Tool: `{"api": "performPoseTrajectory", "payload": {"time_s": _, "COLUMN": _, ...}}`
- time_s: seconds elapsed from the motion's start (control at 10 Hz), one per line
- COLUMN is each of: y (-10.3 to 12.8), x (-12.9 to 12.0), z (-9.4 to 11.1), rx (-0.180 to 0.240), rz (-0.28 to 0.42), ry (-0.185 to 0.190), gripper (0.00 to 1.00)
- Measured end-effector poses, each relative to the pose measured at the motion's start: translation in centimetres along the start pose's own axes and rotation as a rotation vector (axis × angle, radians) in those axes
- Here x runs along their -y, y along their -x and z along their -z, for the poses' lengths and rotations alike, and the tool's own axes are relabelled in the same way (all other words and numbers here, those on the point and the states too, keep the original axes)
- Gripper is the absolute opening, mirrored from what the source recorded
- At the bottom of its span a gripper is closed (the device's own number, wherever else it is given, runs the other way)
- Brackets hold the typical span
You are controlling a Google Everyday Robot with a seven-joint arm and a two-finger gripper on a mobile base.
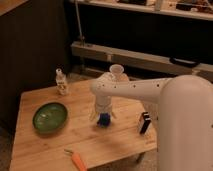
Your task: Drag the pepper across the table
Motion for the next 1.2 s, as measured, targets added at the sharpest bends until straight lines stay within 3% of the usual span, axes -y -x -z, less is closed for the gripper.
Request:
{"api": "performPoseTrajectory", "payload": {"time_s": 0.5, "y": 0.2, "x": 0.1, "z": 0.1, "rx": -0.003, "rz": 0.008, "ry": 0.004, "gripper": 0.80}}
{"api": "performPoseTrajectory", "payload": {"time_s": 0.7, "y": 1.7, "x": 1.1, "z": 0.3, "rx": -0.035, "rz": 0.066, "ry": 0.012, "gripper": 0.80}}
{"api": "performPoseTrajectory", "payload": {"time_s": 0.9, "y": 4.7, "x": 3.0, "z": 0.4, "rx": -0.075, "rz": 0.122, "ry": 0.020, "gripper": 0.80}}
{"api": "performPoseTrajectory", "payload": {"time_s": 1.2, "y": 11.5, "x": 7.2, "z": 0.6, "rx": -0.143, "rz": 0.233, "ry": 0.040, "gripper": 0.80}}
